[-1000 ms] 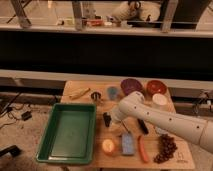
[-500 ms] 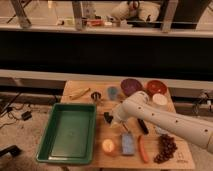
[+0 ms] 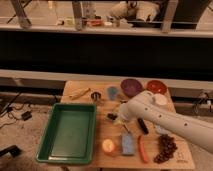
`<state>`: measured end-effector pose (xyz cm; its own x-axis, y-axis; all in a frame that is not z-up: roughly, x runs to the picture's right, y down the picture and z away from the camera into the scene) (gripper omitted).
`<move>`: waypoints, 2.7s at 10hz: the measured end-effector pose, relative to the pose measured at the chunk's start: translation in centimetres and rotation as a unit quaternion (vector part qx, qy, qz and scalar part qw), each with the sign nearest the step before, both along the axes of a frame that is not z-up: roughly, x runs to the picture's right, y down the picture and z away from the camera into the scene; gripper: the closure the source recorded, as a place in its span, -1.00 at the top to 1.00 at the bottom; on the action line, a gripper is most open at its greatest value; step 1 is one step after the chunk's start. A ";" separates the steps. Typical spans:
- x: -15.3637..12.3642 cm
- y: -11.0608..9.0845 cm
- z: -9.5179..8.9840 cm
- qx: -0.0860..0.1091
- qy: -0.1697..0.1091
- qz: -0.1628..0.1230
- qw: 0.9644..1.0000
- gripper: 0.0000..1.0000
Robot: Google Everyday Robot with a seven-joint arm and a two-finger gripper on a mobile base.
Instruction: Place eraser in paper cup
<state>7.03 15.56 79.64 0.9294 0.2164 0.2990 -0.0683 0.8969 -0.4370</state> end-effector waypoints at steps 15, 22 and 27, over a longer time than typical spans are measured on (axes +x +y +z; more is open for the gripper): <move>5.6 -4.4 -6.4 0.076 0.031 0.000 0.997 -0.87; 11.3 -7.1 -7.6 0.138 0.082 -0.006 0.987 -0.87; 13.3 -7.4 -7.3 0.199 0.139 -0.044 0.969 -0.87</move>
